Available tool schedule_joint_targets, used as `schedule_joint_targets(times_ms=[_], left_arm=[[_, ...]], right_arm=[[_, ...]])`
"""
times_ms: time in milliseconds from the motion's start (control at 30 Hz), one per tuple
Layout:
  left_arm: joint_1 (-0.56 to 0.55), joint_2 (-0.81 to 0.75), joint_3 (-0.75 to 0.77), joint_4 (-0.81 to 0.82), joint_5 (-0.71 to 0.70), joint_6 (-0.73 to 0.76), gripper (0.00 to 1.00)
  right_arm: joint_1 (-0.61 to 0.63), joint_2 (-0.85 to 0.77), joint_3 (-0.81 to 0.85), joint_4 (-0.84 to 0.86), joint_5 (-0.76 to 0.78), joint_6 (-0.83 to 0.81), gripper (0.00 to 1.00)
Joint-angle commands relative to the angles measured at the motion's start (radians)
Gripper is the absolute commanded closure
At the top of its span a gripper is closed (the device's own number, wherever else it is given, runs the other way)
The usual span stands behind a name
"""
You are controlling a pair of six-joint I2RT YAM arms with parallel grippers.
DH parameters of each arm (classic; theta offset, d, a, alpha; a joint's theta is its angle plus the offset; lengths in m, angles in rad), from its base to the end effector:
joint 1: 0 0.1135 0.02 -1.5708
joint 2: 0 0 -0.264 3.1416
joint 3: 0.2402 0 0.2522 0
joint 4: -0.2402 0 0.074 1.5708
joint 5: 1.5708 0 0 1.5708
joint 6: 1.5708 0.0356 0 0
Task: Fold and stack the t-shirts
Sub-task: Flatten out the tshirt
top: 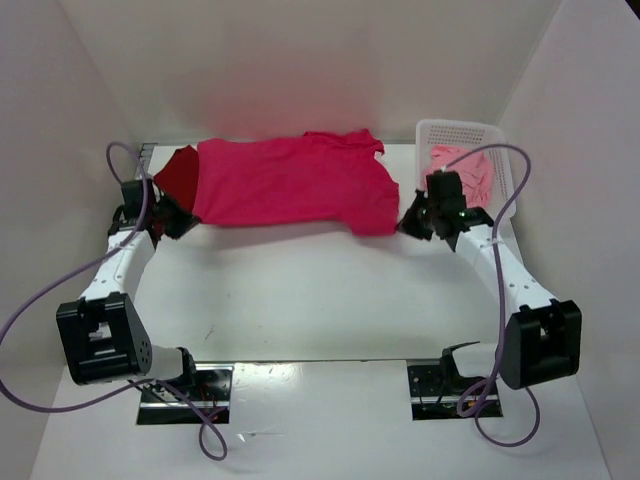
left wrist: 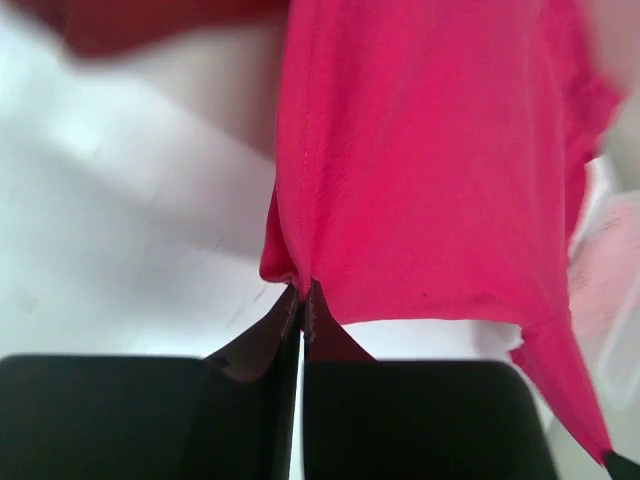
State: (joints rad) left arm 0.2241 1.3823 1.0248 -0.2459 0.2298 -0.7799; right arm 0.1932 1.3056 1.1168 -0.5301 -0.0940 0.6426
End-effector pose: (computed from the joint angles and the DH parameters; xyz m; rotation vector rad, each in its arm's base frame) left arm 0.3045 0.0611 0.2816 -0.9451 1.9999 -0.5632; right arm 0.2791 0.0580 0.3092 0.4738 2.2973 0.5326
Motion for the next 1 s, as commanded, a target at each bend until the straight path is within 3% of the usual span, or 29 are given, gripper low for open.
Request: schedule_joint_targets(times_ms=[0,200,333,567,733,867,967], left_arm=[[0.001,-0.130,-0.075,0.057,-0.003,0.054,1.00],[0.001,-0.265,-0.242,-0.065,-0.030,0.087,1.00],[0.001,-0.338,-0.298,-0.159,-0.030,0.087,1.00],[0.001,-0.390,-0.238,-0.380,0.045,0.056,1.00],[-0.008,-0.399,-0.197,-0.528,-0.006,0.080,1.00],[-0.043,-0.390,-0.183,-0.579,-0.052,0.091,1.00],[-0.043,-0.356,-0.192,-0.526,-0.006,0.109,0.98]], right_arm=[[-0.005,-0.077,-0.133,0.071,-0.012,-0.003,1.00],[-0.005,-0.158,-0.293,-0.002,-0.042,0.049,1.00],[-0.005,-0.216,-0.314,-0.079,-0.102,0.071,1.00],[0.017,-0.445,-0.338,-0.307,-0.151,0.092,1.00],[0.077,-0.534,-0.262,-0.459,-0.108,0.141,1.00],[0.077,-0.589,-0.242,-0.562,-0.118,0.150,1.00],[0.077,-0.573,-0.255,-0.553,-0.133,0.150,1.00]])
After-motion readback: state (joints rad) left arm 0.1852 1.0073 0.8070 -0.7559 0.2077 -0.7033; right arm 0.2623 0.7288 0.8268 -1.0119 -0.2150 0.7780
